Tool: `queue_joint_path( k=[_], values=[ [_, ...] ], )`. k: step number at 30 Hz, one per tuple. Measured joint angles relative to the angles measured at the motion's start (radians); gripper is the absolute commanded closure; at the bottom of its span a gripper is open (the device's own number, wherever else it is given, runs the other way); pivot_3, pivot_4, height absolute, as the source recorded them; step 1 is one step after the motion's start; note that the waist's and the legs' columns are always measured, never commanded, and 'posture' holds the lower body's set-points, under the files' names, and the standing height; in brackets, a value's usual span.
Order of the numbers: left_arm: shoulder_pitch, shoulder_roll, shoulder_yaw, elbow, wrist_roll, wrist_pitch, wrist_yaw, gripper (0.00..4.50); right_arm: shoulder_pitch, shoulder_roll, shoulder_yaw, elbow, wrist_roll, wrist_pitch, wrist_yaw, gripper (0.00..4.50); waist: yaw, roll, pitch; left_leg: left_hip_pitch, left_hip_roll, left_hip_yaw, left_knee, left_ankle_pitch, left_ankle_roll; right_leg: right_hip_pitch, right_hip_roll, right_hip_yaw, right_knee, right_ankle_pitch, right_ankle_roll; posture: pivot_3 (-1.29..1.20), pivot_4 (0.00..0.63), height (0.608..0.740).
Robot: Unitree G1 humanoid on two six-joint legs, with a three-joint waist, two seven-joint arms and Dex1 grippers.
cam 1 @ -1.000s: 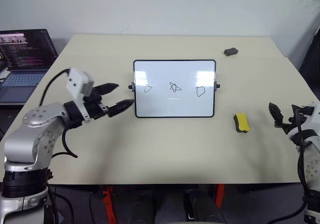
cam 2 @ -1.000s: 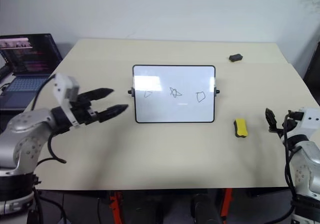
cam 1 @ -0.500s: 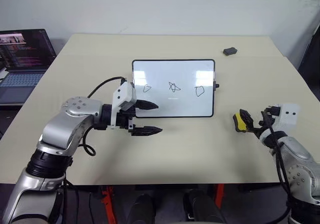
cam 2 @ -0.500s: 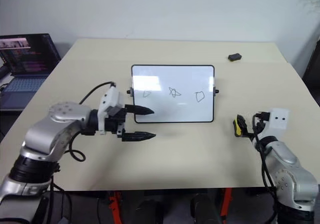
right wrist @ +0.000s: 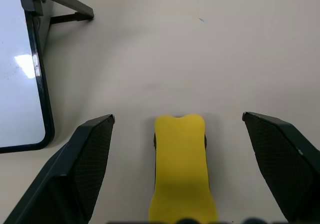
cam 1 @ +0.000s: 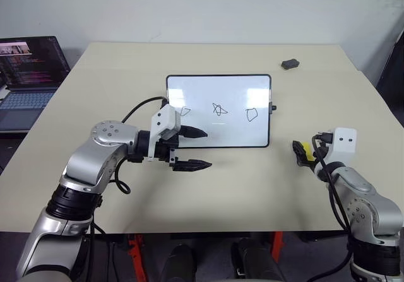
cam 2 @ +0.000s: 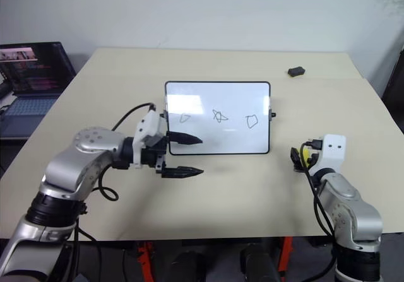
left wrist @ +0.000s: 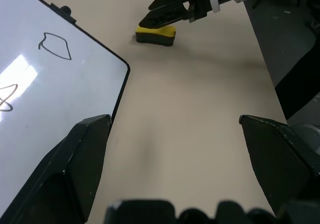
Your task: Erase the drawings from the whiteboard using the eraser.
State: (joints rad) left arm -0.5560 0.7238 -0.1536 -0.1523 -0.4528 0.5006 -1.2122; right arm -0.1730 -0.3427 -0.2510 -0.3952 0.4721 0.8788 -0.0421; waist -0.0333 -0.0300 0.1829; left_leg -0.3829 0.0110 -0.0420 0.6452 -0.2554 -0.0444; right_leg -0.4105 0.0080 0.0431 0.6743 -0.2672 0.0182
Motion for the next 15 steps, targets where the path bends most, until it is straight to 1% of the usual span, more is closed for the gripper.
queue_joint_path(
  k=[9,15],
  values=[
    [-0.033,-0.038,-0.006,0.021,0.035,-0.009,0.022,0.0,-0.028,0.002,0.036,0.094,-0.059,-0.008,0.033,0.01,0.0,0.0,0.0,0.0,0.0,0.0,0.0,0.0,0.0,0.0,0.0,0.0,0.0,0.0,0.0,0.0,0.15,0.74],
    [-0.034,-0.042,-0.006,0.041,0.047,-0.013,0.022,0.0,-0.037,0.002,0.035,0.126,-0.084,-0.022,0.048,0.01,0.0,0.0,0.0,0.0,0.0,0.0,0.0,0.0,0.0,0.0,0.0,0.0,0.0,0.0,0.0,0.0,0.15,0.74]
  ],
)
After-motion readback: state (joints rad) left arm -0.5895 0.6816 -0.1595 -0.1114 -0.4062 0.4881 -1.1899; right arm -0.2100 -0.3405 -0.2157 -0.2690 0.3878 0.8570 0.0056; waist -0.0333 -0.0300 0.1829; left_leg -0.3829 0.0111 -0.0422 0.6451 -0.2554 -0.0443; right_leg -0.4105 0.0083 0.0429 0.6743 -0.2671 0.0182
